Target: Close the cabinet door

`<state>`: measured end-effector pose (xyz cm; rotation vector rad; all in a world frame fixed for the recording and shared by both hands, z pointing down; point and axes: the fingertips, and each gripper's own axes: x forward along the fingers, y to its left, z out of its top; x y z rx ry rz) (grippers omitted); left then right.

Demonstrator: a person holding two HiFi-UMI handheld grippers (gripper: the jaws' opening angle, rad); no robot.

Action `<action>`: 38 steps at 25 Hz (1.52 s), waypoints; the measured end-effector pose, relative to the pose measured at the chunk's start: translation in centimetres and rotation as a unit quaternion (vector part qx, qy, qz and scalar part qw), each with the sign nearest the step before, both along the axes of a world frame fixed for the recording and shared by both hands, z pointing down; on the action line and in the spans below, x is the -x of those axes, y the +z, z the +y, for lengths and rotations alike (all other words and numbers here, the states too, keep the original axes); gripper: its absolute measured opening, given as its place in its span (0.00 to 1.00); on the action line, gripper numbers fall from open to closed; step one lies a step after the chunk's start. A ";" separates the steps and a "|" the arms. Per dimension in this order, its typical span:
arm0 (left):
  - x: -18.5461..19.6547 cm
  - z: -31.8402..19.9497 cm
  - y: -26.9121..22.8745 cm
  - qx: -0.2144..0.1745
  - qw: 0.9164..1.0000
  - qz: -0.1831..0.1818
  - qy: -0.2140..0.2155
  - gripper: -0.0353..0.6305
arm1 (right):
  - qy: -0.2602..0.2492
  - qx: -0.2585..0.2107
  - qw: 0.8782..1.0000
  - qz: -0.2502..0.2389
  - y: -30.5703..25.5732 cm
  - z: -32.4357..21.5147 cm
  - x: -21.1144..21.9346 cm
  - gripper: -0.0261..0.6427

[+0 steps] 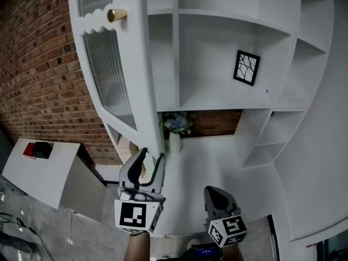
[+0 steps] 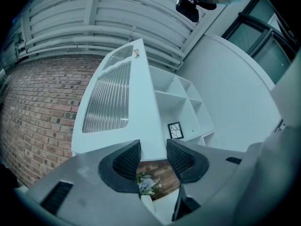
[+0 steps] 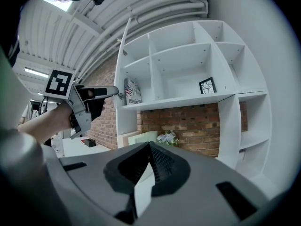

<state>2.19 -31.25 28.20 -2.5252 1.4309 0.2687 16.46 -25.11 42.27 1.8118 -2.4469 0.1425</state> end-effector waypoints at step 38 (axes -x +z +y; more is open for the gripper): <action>-5.6 -9.9 0.2 0.010 0.999 0.005 -0.040 0.27 | -0.053 -0.034 0.998 0.000 -1.4 -7.8 -5.9 0.04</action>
